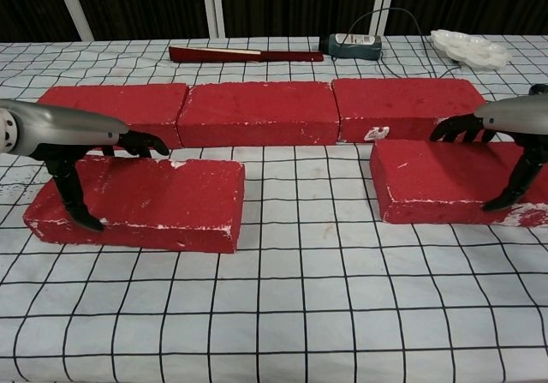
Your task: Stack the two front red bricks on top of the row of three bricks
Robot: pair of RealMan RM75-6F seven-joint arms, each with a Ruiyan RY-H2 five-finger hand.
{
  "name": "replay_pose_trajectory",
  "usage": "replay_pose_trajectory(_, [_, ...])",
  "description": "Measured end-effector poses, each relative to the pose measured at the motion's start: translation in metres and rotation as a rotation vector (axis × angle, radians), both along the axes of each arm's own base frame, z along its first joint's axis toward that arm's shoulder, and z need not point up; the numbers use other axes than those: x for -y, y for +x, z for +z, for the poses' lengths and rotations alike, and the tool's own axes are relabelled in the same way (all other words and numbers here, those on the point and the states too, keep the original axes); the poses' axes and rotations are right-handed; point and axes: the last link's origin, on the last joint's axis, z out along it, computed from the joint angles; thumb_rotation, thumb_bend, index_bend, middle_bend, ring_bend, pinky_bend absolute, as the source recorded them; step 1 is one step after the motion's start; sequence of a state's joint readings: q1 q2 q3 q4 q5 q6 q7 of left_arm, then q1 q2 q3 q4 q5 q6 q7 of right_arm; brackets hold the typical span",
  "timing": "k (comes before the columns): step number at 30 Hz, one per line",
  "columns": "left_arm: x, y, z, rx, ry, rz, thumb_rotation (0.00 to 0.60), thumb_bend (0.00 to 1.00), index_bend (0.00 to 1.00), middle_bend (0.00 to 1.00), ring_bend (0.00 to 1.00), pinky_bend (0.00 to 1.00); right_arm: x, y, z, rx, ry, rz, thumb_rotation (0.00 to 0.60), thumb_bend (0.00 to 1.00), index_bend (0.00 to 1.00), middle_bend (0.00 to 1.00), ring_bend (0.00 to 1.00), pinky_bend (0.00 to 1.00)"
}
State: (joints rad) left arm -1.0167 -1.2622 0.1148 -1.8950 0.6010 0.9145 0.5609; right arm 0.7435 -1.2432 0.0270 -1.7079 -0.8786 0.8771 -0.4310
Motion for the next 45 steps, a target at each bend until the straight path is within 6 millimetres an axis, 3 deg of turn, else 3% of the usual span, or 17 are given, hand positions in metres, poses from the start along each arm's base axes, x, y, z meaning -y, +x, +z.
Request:
replay_pose_trajectory(12, [0.002,0.004,0.009,0.027,0.017,-0.004,0.6,0.31,0.11,0.2,0.12,0.31,-0.002,0.007,0.014,0.026,-0.031,0.024,0.6,0.18,0.17,0.27,0.27,0.22])
replay_pose_trajectory(22, [-0.002,0.018,0.048,0.069,0.07,-0.009,0.6,0.31,0.11,0.2,0.11,0.29,0.002,0.023,0.043,0.057,-0.069,0.043,0.6,0.18,0.17,0.27,0.27,0.22])
replay_pose_trajectory(31, [-0.033,0.034,0.096,0.105,0.158,0.001,0.6,0.31,0.12,0.18,0.08,0.24,0.022,0.042,0.062,0.029,-0.083,0.079,0.6,0.18,0.17,0.28,0.27,0.22])
replay_pose_trajectory(45, [-0.094,0.038,0.125,0.106,0.158,0.054,0.6,0.31,0.14,0.17,0.08,0.2,0.057,0.095,0.053,0.038,-0.033,0.143,0.6,0.18,0.17,0.28,0.27,0.22])
